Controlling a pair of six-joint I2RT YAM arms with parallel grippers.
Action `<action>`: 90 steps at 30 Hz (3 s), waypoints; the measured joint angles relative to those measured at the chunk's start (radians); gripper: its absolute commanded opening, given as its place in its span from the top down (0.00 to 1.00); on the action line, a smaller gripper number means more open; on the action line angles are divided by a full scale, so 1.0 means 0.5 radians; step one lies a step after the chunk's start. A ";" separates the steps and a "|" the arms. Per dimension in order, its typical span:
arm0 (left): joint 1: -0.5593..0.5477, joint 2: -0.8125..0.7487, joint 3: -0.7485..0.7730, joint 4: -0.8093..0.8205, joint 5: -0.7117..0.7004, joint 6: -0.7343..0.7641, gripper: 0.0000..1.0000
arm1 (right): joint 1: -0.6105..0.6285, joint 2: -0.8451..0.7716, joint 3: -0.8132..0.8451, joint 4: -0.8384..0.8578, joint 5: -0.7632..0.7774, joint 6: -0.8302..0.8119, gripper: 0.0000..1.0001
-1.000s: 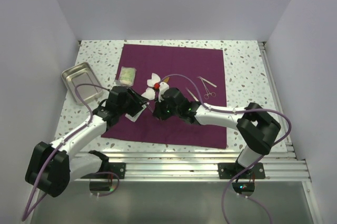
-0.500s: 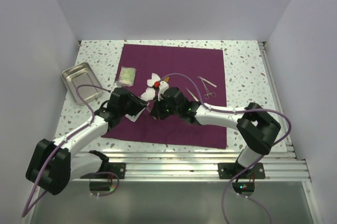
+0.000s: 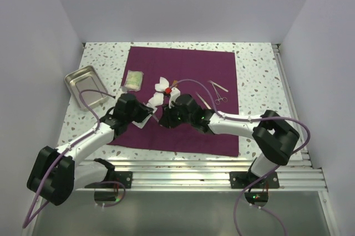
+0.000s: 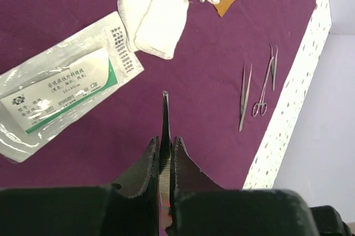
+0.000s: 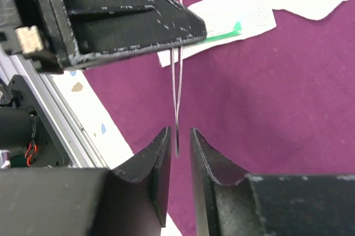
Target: Prepare the surgical pack
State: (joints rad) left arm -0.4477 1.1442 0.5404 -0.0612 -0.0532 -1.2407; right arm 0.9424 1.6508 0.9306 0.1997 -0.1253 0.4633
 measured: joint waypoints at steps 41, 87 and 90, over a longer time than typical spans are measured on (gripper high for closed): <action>1.361 1.563 2.100 -0.992 -0.592 1.608 1.00 | -0.318 -0.815 -0.895 0.000 0.143 -0.274 0.44; 1.335 1.967 2.087 -0.829 -0.094 1.763 0.40 | -0.318 -1.122 -0.962 0.058 0.331 -0.307 0.44; 1.335 1.854 1.971 -0.828 -0.101 1.745 0.40 | -0.318 -1.135 -0.962 0.056 0.331 -0.307 0.44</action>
State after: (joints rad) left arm 0.2199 2.0712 1.5261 -0.4751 -0.1036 -0.3683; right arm 0.7834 1.0832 0.4496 0.2276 0.0402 0.3096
